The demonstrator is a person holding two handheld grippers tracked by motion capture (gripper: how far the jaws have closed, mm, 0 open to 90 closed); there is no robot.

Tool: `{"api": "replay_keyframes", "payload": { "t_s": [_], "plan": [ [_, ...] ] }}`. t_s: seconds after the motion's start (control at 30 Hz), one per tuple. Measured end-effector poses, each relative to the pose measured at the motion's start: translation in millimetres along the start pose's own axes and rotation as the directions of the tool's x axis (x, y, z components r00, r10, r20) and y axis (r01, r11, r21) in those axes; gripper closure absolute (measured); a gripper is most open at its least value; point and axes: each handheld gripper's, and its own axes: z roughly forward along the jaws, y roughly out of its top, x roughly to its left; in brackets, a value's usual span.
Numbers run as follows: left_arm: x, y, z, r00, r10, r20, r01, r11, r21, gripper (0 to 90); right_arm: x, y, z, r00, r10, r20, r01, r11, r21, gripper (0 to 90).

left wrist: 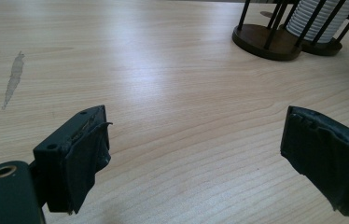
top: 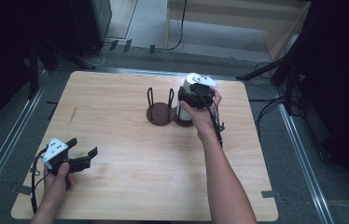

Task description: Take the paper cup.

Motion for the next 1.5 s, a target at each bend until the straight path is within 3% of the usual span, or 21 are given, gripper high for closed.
{"api": "replay_keyframes", "payload": {
  "t_s": [0.47, 1.03, 1.3, 1.4, 1.5],
  "plan": [
    [0.1, 0.1, 0.4, 1.0000, 0.000, 0.002, 0.000, 1.0000, 0.002, 8.4, -0.3, -0.9, -1.3, 0.9999, -0.009, 0.008, 0.010, 0.999, -0.039, 27.4],
    [0.0, 0.1, 0.7, 1.0000, -0.001, 0.000, 0.001, 1.0000, 0.001, 8.4, -3.6, 13.4, -12.9, 0.9998, -0.010, -0.015, 0.009, 0.997, -0.079, 27.7],
    [0.0, 0.0, 0.8, 1.0000, 0.002, 0.001, -0.002, 1.0000, 0.002, 8.4, -6.7, 15.9, -13.1, 0.9996, 0.007, -0.028, -0.008, 0.999, -0.050, 25.7],
    [0.1, 0.0, 0.7, 1.0000, -0.001, 0.001, 0.001, 1.0000, 0.002, 8.4, -7.1, 16.6, -13.5, 0.9996, 0.017, -0.024, -0.018, 0.998, -0.060, 19.0],
    [0.1, 0.0, 0.7, 1.0000, 0.000, 0.002, 0.000, 1.0000, 0.003, 8.4, -8.5, 17.5, -14.5, 0.9994, 0.029, -0.019, -0.030, 0.997, -0.064, 18.9]
  ]
}}
